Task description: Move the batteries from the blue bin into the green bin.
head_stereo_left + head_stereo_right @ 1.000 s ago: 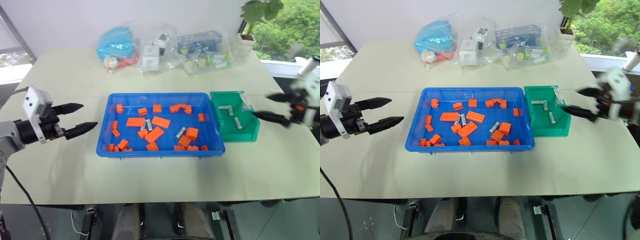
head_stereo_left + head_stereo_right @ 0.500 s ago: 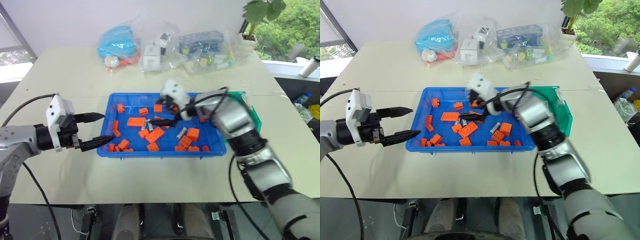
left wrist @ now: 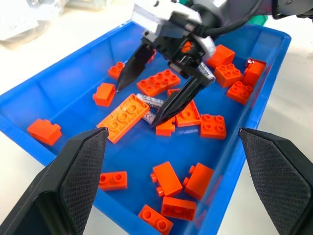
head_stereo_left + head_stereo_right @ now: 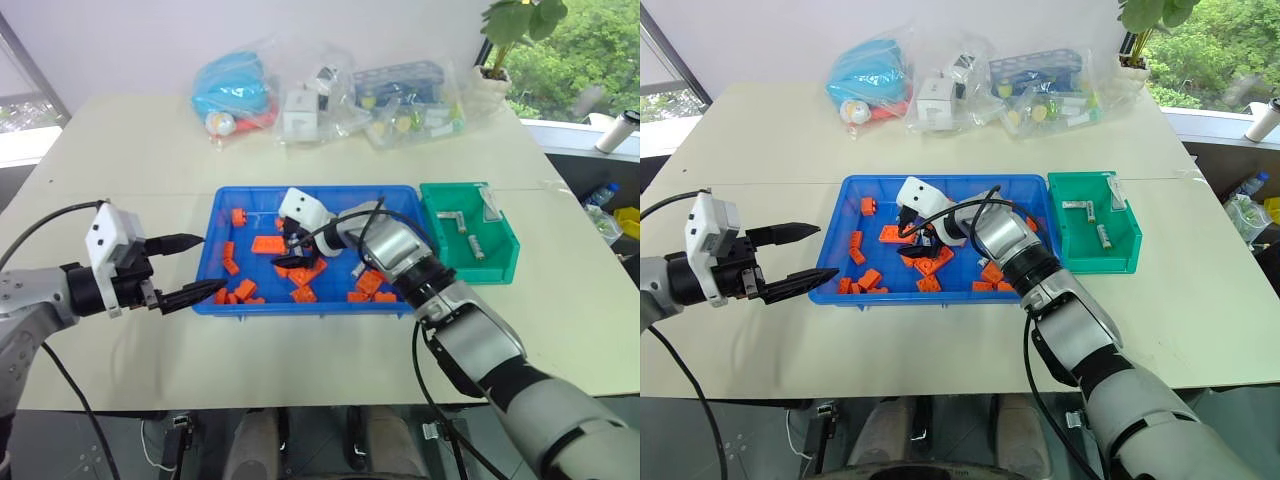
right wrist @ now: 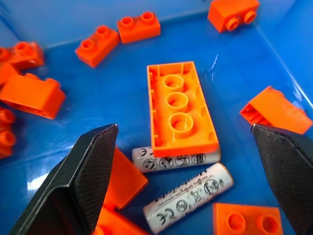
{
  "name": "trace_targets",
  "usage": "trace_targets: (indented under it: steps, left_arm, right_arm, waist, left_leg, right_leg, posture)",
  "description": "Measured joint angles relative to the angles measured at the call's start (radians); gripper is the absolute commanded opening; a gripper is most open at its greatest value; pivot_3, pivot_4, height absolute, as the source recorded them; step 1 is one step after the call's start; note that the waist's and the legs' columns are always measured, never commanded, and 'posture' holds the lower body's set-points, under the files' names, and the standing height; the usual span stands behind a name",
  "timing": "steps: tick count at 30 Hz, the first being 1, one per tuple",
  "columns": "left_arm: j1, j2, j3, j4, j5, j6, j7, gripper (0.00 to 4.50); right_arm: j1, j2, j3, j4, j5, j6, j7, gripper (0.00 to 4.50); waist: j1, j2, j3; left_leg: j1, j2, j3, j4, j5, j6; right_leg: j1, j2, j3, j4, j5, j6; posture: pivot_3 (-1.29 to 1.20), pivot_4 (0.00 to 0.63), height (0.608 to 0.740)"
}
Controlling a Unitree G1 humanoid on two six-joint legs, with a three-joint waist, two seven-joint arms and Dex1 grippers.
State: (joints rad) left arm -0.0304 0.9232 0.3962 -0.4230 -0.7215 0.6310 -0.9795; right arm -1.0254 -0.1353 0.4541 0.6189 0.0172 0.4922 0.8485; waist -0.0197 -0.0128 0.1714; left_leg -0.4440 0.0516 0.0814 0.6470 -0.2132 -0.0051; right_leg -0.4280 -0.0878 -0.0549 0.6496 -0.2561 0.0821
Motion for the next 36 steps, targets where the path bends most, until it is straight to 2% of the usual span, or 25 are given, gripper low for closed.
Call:
trace_targets:
  steps: [1, 6, 11, 16, 18, 22, 25, 31, 36]
  left_arm:
    - [0.001, 0.000, 0.005, -0.006, -0.002, 0.000, 0.004, 4.50]
    - [0.010, 0.000, 0.015, -0.013, -0.008, 0.000, 0.020, 4.50]
    - [0.004, 0.000, 0.014, -0.012, -0.008, 0.000, 0.026, 4.50]
    - [-0.030, -0.006, 0.003, -0.006, -0.007, -0.004, 0.029, 4.50]
    - [-0.050, -0.014, -0.012, 0.003, -0.007, -0.004, 0.032, 4.50]
    - [-0.059, -0.021, -0.027, 0.015, -0.006, -0.004, 0.039, 4.50]
    - [-0.064, -0.021, -0.029, 0.015, -0.007, -0.004, 0.039, 4.50]
    - [-0.073, -0.021, -0.044, 0.032, 0.000, -0.007, 0.027, 4.50]
    - [-0.108, -0.023, -0.080, 0.057, 0.012, -0.012, 0.015, 4.50]
  right_arm:
    - [-0.002, 0.006, -0.004, 0.014, -0.003, -0.012, 0.000, 3.69]
    - [-0.003, 0.014, -0.028, 0.051, -0.014, -0.039, 0.002, 1.21]
    - [-0.003, 0.048, -0.059, 0.056, -0.015, -0.046, -0.019, 1.18]
    - [-0.038, 0.157, -0.102, 0.075, -0.012, -0.062, -0.077, 1.18]
    - [-0.061, 0.191, -0.114, 0.091, -0.011, -0.058, -0.093, 2.23]
    - [-0.068, 0.207, -0.111, 0.116, -0.034, -0.058, -0.130, 4.04]
    - [-0.058, 0.192, -0.111, 0.085, -0.047, -0.018, -0.152, 4.04]
    - [0.072, 0.074, -0.128, -0.268, -0.027, 0.325, -0.145, 4.04]
    - [0.141, 0.060, -0.126, -0.428, 0.020, 0.530, -0.146, 4.04]
  waist:
    - [0.000, 0.000, 0.000]
    - [0.000, 0.000, 0.000]
    - [-0.001, 0.000, 0.000]
    - [-0.004, 0.000, 0.000]
    - [-0.003, 0.000, 0.000]
    - [0.001, 0.000, 0.000]
    - [0.000, 0.000, 0.000]
    - [0.002, 0.000, 0.000]
    - [-0.004, 0.000, 0.000]
  left_leg:
    - [0.000, 0.000, 0.000, 0.000, 0.000, 0.000]
    - [0.000, 0.000, 0.000, 0.000, 0.000, 0.000]
    - [0.000, 0.000, 0.000, 0.000, 0.000, 0.000]
    - [0.000, 0.000, 0.000, -0.001, 0.000, 0.000]
    - [0.000, 0.000, 0.000, -0.001, 0.000, 0.000]
    - [0.000, 0.000, 0.000, -0.001, 0.000, -0.001]
    - [0.000, 0.000, -0.001, -0.001, 0.000, -0.001]
    - [0.000, 0.000, -0.001, -0.001, 0.000, -0.001]
    - [0.000, 0.001, -0.001, -0.002, 0.000, -0.001]
  right_leg:
    - [0.000, 0.000, 0.000, 0.000, 0.000, 0.000]
    - [0.000, 0.000, 0.000, 0.000, 0.000, 0.000]
    - [0.000, 0.000, 0.000, 0.000, 0.000, 0.000]
    - [-0.001, 0.000, 0.000, 0.000, 0.000, 0.000]
    - [0.000, 0.000, 0.000, 0.000, 0.000, 0.000]
    - [0.000, 0.000, 0.000, 0.000, 0.000, 0.000]
    - [0.000, 0.000, 0.000, 0.000, 0.000, 0.000]
    - [0.000, -0.001, 0.000, 0.000, 0.000, 0.000]
    - [-0.001, 0.000, 0.000, 0.000, 0.000, -0.001]
  posture:
    - [0.00, 0.150, 0.736]
    - [0.00, 0.150, 0.736]
    - [0.00, 0.150, 0.736]
    - [0.00, 0.150, 0.736]
    - [0.00, 0.150, 0.736]
    - [0.00, 0.150, 0.736]
    - [0.00, 0.150, 0.736]
    - [0.00, 0.150, 0.736]
    - [0.00, 0.150, 0.736]
